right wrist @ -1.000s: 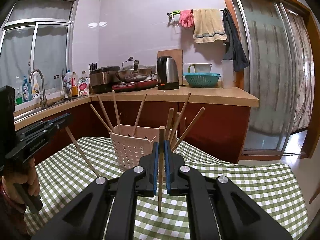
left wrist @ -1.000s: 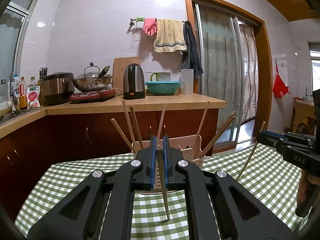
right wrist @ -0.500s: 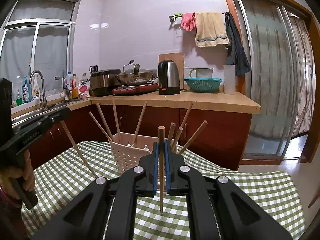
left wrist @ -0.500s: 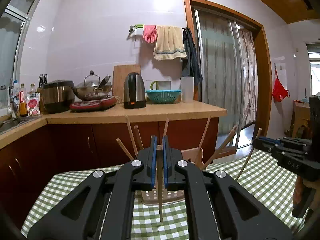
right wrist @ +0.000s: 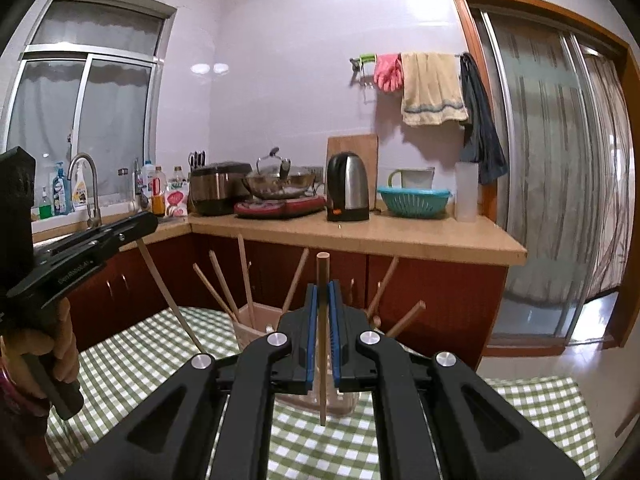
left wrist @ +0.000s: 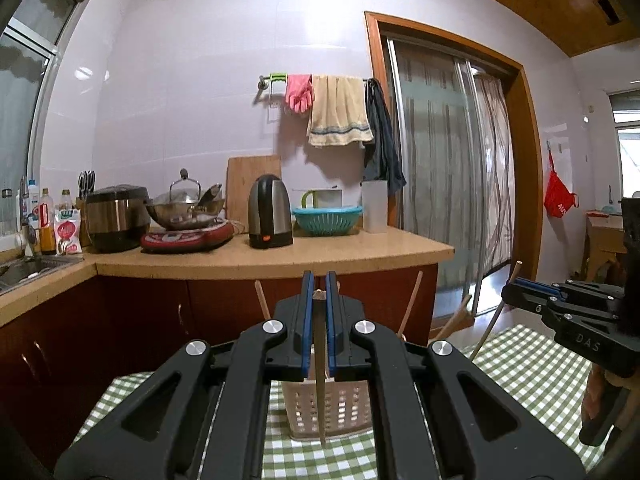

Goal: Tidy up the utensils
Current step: 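Carry both held chopsticks over the beige holder and lower them in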

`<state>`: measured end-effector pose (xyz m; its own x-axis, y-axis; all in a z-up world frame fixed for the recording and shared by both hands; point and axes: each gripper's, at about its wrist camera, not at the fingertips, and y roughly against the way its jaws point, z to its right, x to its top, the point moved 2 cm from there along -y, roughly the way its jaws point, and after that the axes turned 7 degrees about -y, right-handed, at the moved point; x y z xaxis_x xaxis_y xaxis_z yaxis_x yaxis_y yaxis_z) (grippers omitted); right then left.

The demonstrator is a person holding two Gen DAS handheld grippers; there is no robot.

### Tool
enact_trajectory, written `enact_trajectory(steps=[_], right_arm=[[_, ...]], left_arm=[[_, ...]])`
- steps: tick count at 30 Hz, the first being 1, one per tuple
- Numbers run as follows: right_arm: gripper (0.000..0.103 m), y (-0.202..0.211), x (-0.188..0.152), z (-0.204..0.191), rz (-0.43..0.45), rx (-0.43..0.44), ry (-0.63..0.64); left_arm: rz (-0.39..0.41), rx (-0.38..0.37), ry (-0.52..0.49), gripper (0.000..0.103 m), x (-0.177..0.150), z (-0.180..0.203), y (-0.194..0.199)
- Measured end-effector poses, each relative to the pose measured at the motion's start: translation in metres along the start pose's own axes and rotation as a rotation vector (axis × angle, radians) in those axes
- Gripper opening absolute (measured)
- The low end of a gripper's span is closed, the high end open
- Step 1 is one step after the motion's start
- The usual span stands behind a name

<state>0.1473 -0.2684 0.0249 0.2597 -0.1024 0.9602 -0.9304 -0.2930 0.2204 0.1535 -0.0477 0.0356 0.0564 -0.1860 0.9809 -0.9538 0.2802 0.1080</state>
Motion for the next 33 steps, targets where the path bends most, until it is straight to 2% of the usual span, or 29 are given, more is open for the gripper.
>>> enact_trajectory(steps=[11,18,21,33], right_arm=[[0.006,-0.008,0.038,-0.006,0.115,0.018,0.017],[0.006,-0.035,0.051,-0.007,0.154,0.012,0.031],[0.006,-0.051,0.043,-0.005,0.136,0.002,0.034],[0.006,-0.096,-0.011,0.007,-0.003,-0.028,-0.002]], left_arm=[[0.093,0.003,0.012,0.006,0.039,-0.011,-0.008],[0.152,0.019,0.021,0.006,0.057,-0.018,-0.026],[0.136,0.026,0.020,0.006,0.052,-0.019,-0.041],[-0.034,0.024,0.030,0.006,-0.012,-0.016,-0.095]])
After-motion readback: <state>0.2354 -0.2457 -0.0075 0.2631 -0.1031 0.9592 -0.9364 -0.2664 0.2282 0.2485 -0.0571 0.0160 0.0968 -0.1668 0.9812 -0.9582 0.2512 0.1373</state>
